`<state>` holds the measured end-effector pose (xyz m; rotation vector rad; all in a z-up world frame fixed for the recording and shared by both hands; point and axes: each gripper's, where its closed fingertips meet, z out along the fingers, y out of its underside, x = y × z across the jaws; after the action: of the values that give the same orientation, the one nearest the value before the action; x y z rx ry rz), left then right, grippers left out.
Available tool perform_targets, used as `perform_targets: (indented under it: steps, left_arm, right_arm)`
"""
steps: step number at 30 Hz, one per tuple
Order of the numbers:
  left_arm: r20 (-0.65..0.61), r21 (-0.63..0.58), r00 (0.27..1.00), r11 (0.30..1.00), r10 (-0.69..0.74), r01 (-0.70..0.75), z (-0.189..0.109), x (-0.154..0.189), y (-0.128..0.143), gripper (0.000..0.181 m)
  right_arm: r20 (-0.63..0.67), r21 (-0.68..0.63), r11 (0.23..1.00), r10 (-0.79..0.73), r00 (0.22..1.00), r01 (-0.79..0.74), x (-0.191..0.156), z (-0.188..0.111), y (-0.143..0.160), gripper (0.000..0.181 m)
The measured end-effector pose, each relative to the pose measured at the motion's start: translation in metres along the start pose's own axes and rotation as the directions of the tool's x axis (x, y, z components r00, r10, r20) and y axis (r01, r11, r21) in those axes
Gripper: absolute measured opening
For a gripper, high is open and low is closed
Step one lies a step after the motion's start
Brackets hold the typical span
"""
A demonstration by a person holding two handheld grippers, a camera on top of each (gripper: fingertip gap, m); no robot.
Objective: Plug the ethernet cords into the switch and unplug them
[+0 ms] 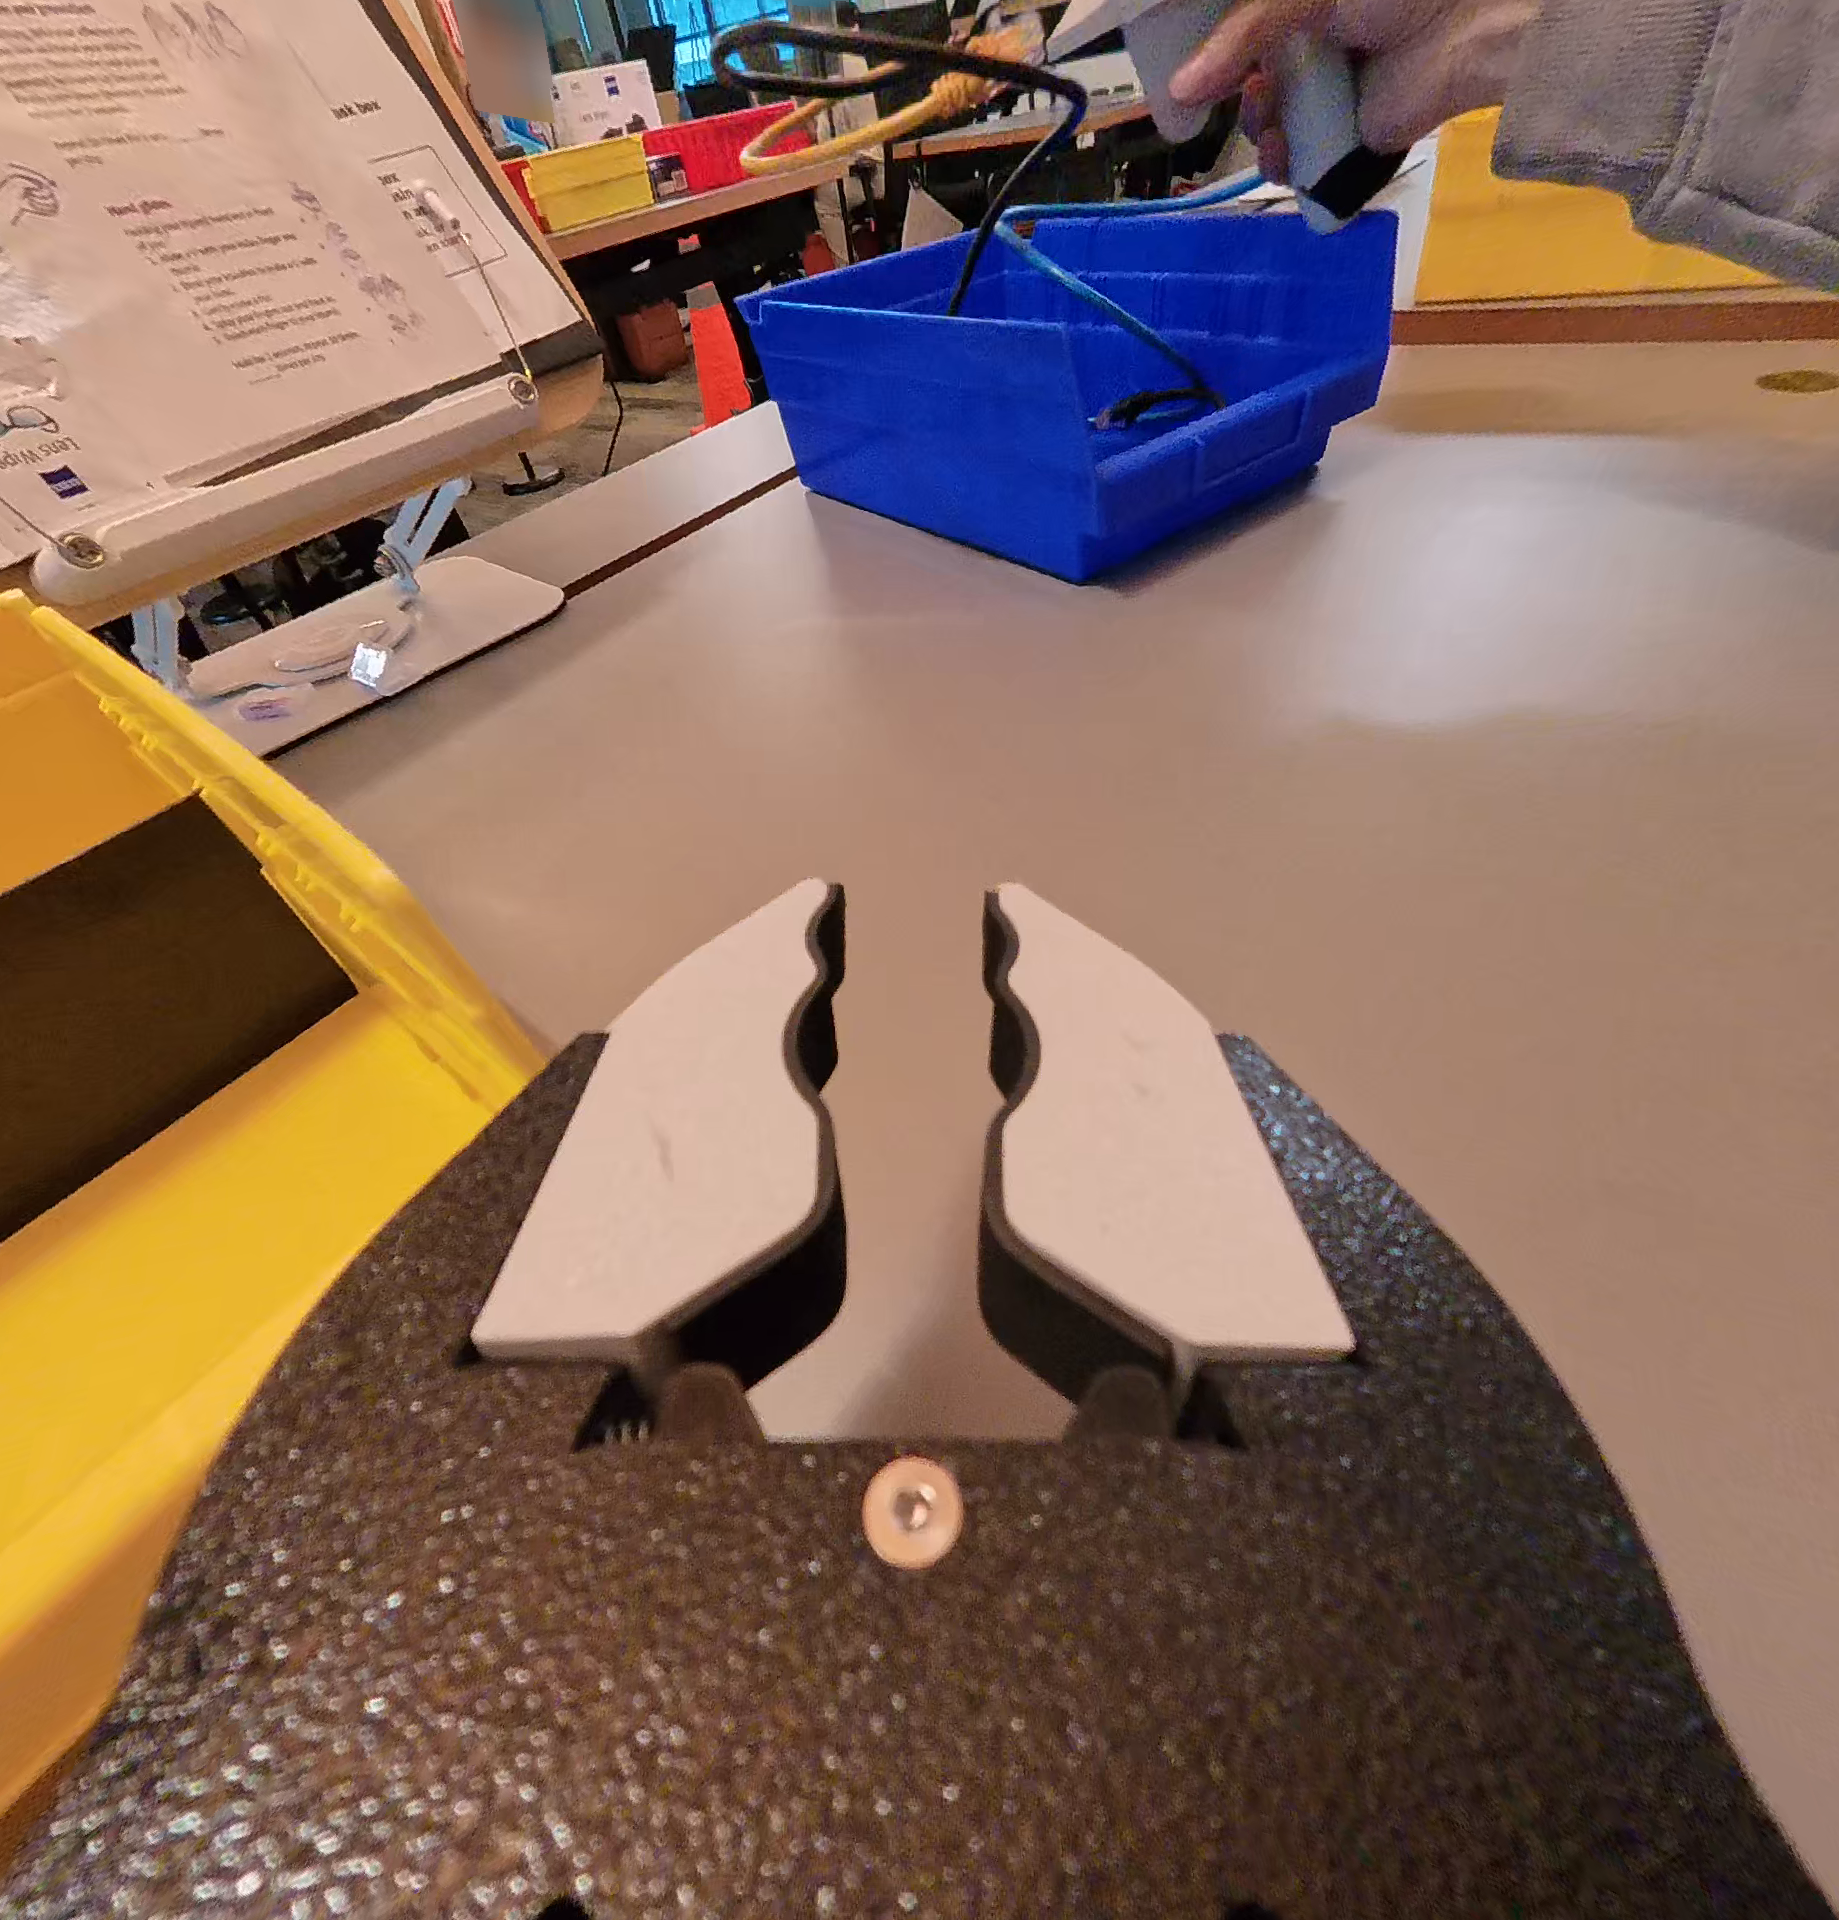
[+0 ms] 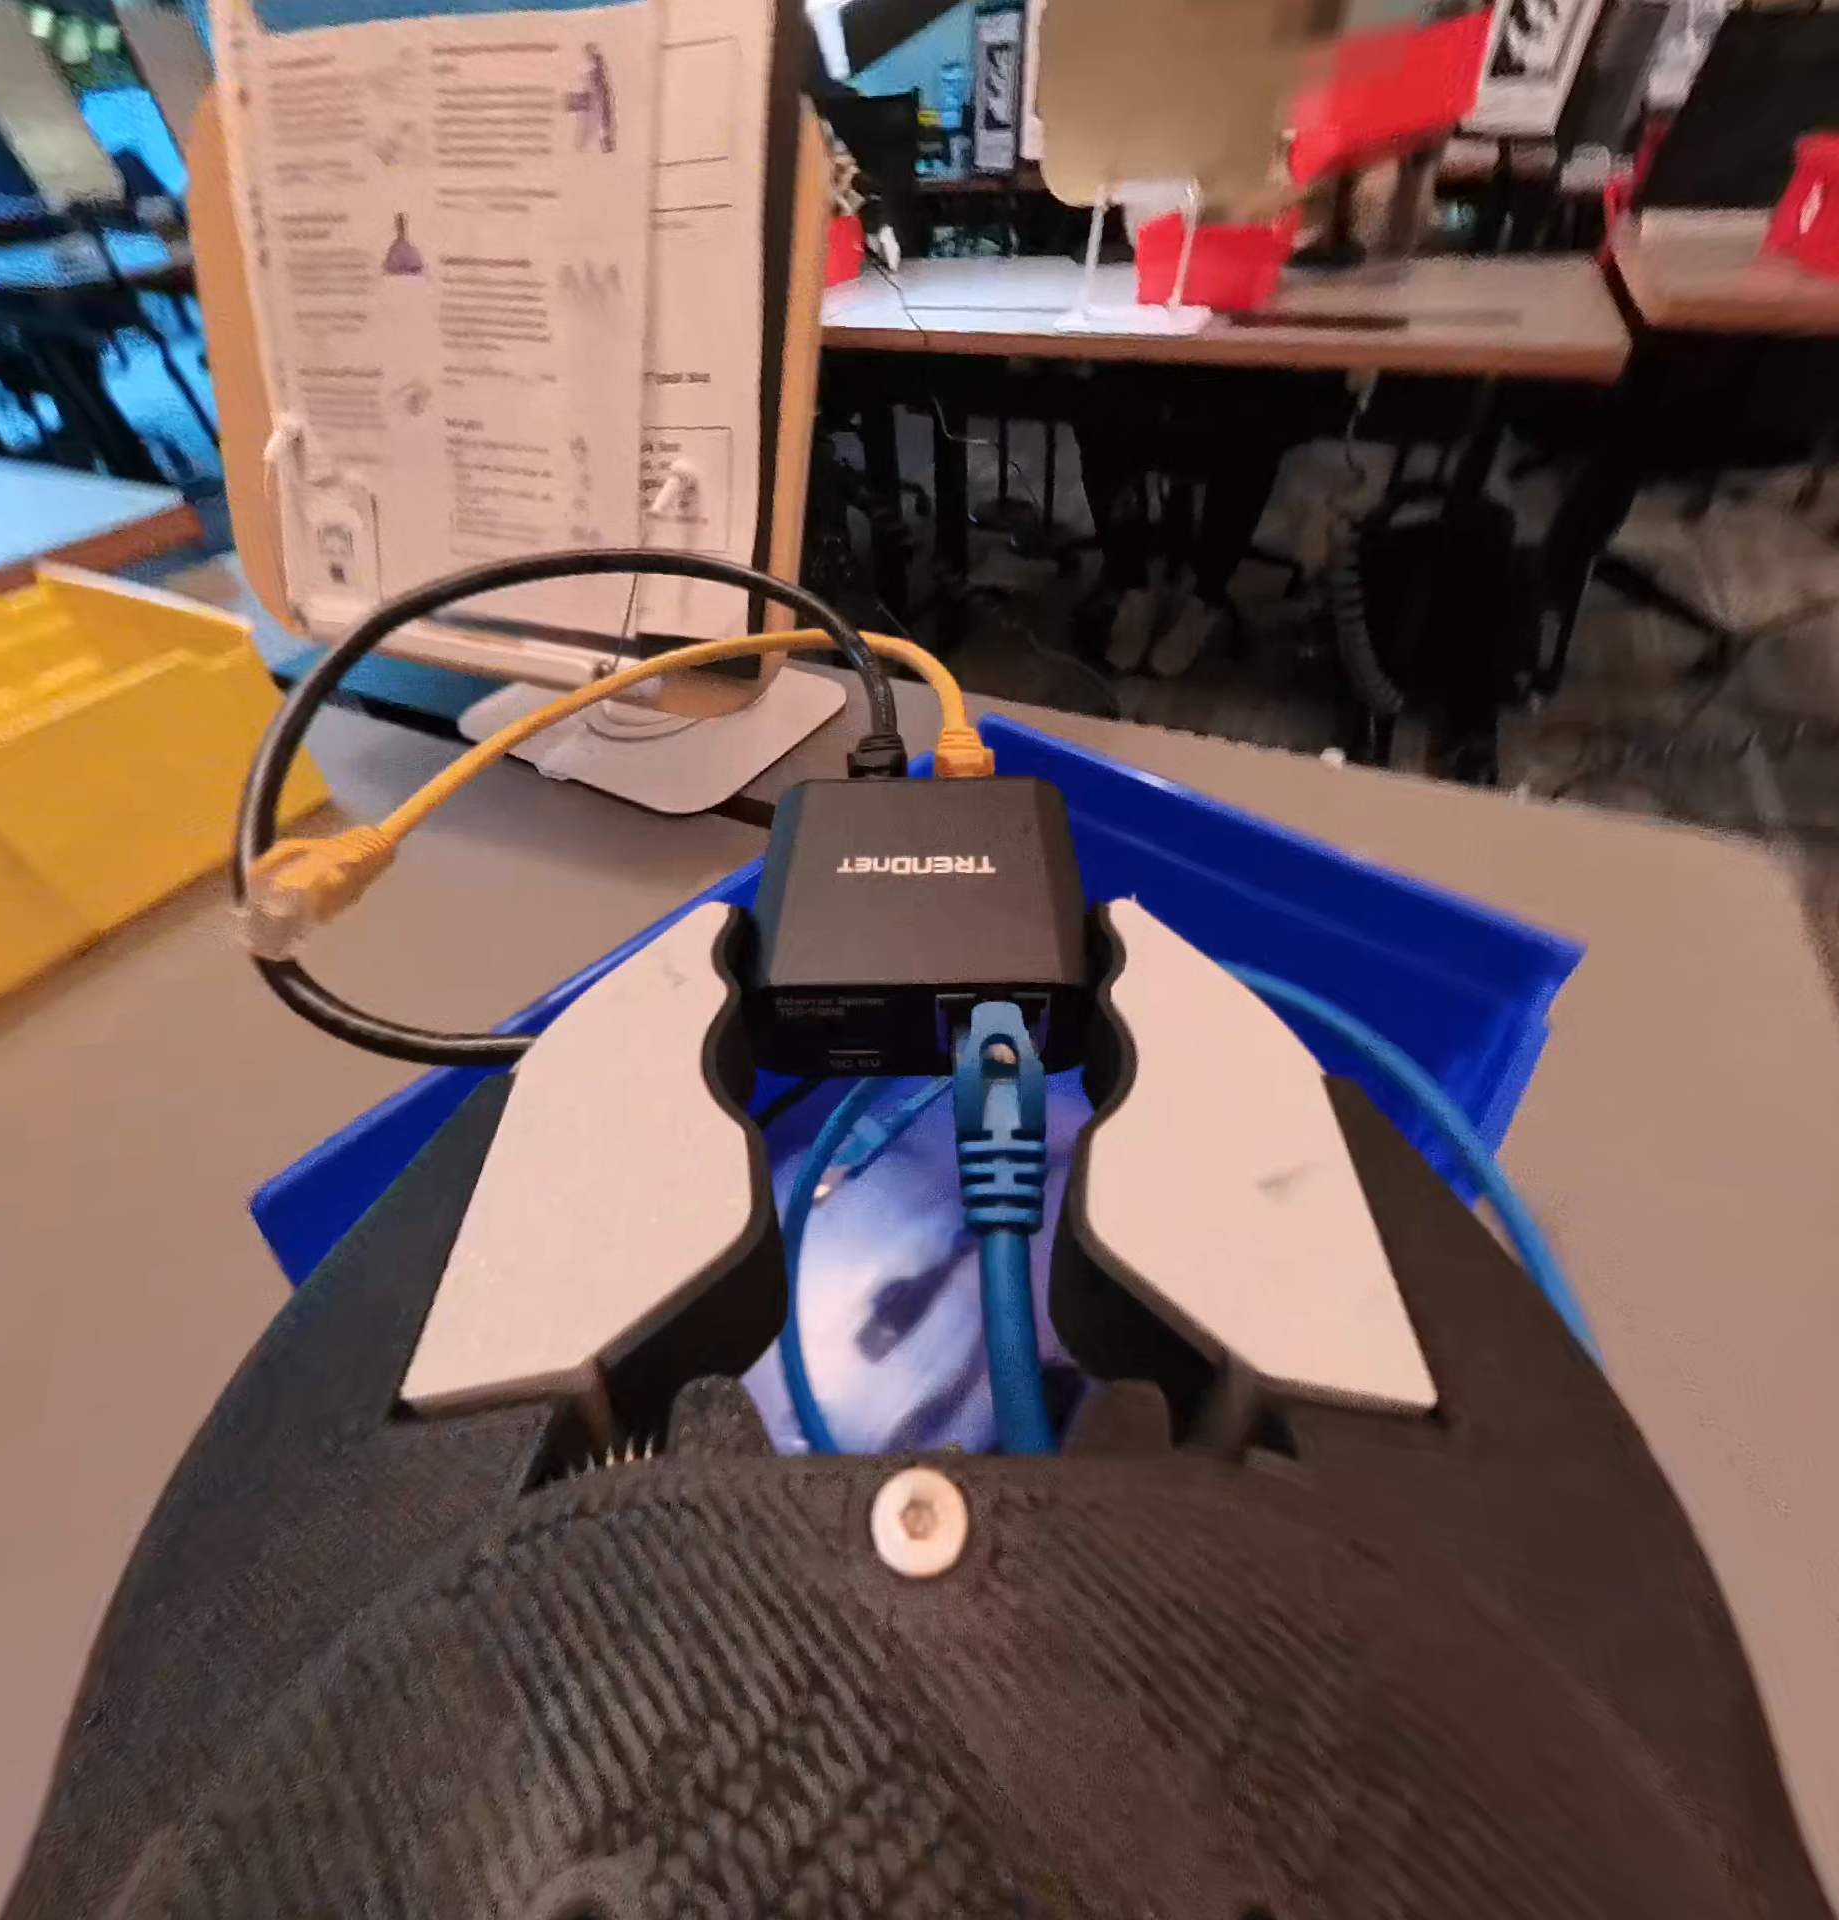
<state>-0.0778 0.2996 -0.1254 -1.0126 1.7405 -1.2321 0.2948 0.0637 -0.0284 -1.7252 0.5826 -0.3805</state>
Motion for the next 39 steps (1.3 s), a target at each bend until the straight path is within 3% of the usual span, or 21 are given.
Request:
perform_targets:
  steps: [3,5,7,11,14,18,21,23,26,30,33,37,39]
  left_arm:
    - [-0.001,-0.013,1.000,1.000,0.014,-0.014,0.001,0.001,0.002,0.024]
    - [-0.001,-0.023,1.000,0.999,0.028,-0.028,0.002,0.003,0.003,0.024]
    - [-0.002,-0.033,0.999,0.999,0.041,-0.041,0.003,0.004,0.004,0.024]
    - [-0.007,-0.043,0.999,0.998,0.053,-0.053,0.005,0.006,0.005,0.024]
    - [-0.010,-0.042,0.999,0.998,0.052,-0.053,0.005,0.006,0.005,0.023]
    - [-0.008,-0.029,0.998,0.998,0.055,-0.055,0.004,0.006,0.003,0.023]
    - [-0.012,-0.024,0.999,0.998,0.052,-0.052,0.003,0.006,0.003,0.022]
    - [-0.015,-0.023,0.999,0.999,0.047,-0.047,0.003,0.006,0.003,0.022]
    - [-0.020,-0.021,0.999,0.999,0.040,-0.040,0.003,0.006,0.002,0.022]
    - [-0.022,-0.025,0.999,0.999,0.046,-0.047,0.003,0.007,0.003,0.022]
    - [-0.022,-0.027,0.998,0.998,0.055,-0.056,0.004,0.008,0.003,0.022]
    - [-0.020,-0.020,0.998,0.998,0.055,-0.055,0.003,0.008,0.002,0.022]
    - [-0.018,-0.011,0.998,0.999,0.053,-0.053,0.002,0.007,0.001,0.022]
  right_arm:
    - [-0.029,0.058,0.962,0.268,0.963,-0.266,0.005,-0.001,0.005,0.062]
    - [-0.016,0.126,0.879,0.466,0.885,-0.460,0.010,-0.002,0.008,0.063]
    - [-0.070,0.175,0.834,0.541,0.838,-0.523,0.020,-0.004,0.013,0.063]
    - [-0.281,0.195,0.868,0.495,0.822,-0.457,0.035,-0.009,0.020,0.062]
    - [-0.435,-0.034,0.950,0.265,0.861,-0.310,0.039,0.000,0.046,0.062]
    - [-0.532,-0.235,0.965,-0.024,0.847,-0.120,0.041,0.000,0.063,0.062]
    - [-0.437,-0.476,0.880,-0.250,0.864,0.014,0.030,0.004,0.087,0.063]
    - [-0.404,-0.558,0.823,-0.380,0.832,0.105,0.027,0.000,0.092,0.063]
    - [-0.281,-0.722,0.679,-0.462,0.841,0.132,0.013,-0.009,0.114,0.064]
    - [-0.125,-0.879,0.464,-0.448,0.885,0.111,-0.006,-0.020,0.149,0.065]
    - [-0.097,-0.934,0.351,-0.415,0.905,0.061,-0.003,-0.021,0.169,0.067]
    - [0.016,-0.971,0.227,-0.238,0.971,0.071,-0.021,-0.040,0.165,0.073]
    - [0.076,-0.949,0.281,-0.235,0.969,0.143,-0.026,-0.045,0.142,0.074]
